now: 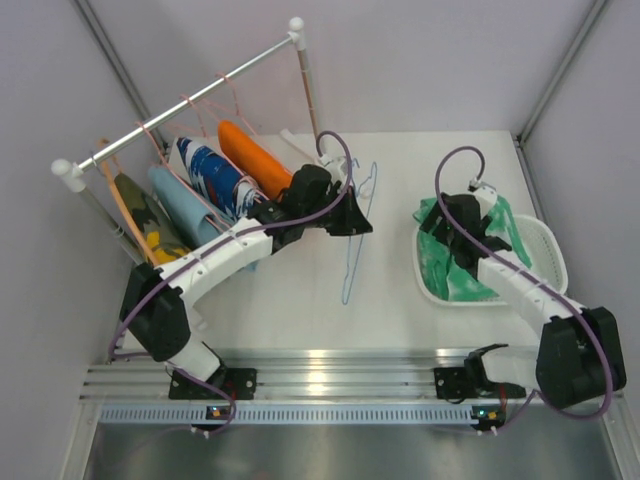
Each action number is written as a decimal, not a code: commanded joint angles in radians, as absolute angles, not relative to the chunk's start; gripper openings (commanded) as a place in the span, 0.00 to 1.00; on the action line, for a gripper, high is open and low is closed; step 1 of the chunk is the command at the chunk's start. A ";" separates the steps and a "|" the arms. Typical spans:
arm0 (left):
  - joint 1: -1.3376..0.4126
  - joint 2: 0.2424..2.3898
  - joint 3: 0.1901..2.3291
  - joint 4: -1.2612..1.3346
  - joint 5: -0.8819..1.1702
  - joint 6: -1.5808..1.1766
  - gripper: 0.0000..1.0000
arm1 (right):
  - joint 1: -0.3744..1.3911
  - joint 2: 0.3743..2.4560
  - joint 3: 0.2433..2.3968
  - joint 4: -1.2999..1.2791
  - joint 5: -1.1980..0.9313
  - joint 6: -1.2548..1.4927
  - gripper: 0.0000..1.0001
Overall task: Remove the trousers from the hanger
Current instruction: Move the bin to the center of the board.
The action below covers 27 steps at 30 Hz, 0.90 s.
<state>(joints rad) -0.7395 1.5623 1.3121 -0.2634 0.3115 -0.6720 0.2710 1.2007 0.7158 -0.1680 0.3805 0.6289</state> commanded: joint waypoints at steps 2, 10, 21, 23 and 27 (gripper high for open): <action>-0.736 1.546 1.365 -0.253 0.288 -0.641 0.00 | 0.321 1.278 0.837 -0.087 0.279 0.598 0.83; -0.716 1.554 1.381 -0.278 0.314 -0.627 0.00 | 0.243 1.151 1.006 -0.362 0.249 0.428 1.00; -0.695 1.583 1.405 -0.276 0.368 -0.604 0.00 | -0.320 1.018 0.867 -0.368 -0.079 0.250 1.00; -0.696 1.586 1.410 -0.278 0.373 -0.603 0.00 | -0.382 1.048 0.838 -0.330 -0.170 0.255 1.00; -0.693 1.589 1.408 -0.276 0.380 -0.601 0.00 | -0.411 1.060 0.758 -0.250 -0.216 0.245 1.00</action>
